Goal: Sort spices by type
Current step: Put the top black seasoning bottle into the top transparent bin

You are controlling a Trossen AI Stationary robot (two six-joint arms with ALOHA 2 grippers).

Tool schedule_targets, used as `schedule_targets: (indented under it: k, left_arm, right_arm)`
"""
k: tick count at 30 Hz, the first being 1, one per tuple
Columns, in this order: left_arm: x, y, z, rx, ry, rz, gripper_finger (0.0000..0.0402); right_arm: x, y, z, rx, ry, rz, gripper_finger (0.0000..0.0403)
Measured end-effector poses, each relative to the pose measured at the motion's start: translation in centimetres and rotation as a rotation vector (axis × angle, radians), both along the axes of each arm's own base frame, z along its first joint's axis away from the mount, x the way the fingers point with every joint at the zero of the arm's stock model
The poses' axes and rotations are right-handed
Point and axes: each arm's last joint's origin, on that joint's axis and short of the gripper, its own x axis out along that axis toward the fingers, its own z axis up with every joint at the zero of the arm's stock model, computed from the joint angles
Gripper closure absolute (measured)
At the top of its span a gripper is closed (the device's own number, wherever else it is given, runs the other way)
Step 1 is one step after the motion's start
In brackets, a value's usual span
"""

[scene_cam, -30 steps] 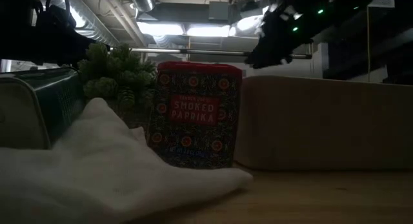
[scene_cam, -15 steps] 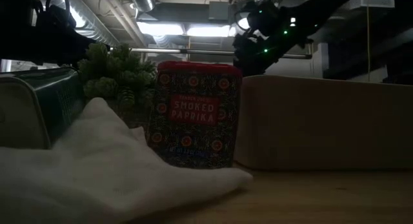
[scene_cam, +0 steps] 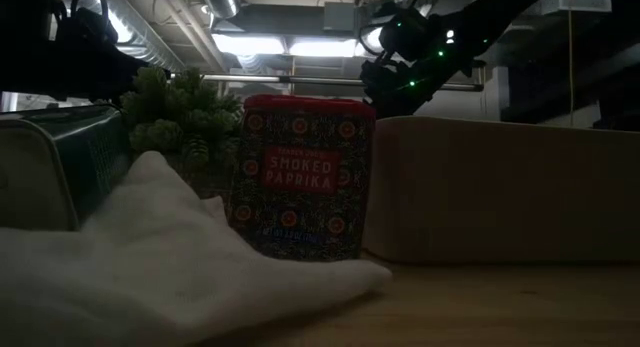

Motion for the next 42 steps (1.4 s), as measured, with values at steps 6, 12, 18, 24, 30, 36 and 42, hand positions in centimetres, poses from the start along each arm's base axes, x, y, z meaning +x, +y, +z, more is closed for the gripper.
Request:
schedule_targets:
  k: [6,12,18,24,30,36,42]
  left_arm:
    - [0.0,0.0,0.0,0.0,0.0,0.0,0.0119]
    - [0.0,0.0,0.0,0.0,0.0,0.0,0.0119]
    - [0.0,0.0,0.0,0.0,0.0,0.0,0.0119]
    - [0.0,0.0,0.0,0.0,0.0,0.0,0.0119]
    - [0.0,0.0,0.0,0.0,0.0,0.0,0.0119]
    - [0.0,0.0,0.0,0.0,0.0,0.0,0.0119]
    - [0.0,0.0,0.0,0.0,0.0,0.0,0.0119]
  right_arm:
    - [-0.2,0.0,-0.2,0.01,0.022,-0.002,0.0116]
    - [-0.1,0.0,-0.7,0.019,0.044,-0.002,0.0116]
    - [0.5,-0.3,-2.7,0.043,0.101,-0.002,0.0116]
    - [1.1,-0.5,-4.2,0.052,0.126,-0.003,0.0116]
    - [1.2,-0.6,-4.5,0.048,0.132,-0.006,0.0123]
    - [1.4,-0.7,-4.2,0.033,0.098,-0.005,0.0184]
    - [1.5,-0.7,-4.1,0.027,0.086,-0.004,0.0187]
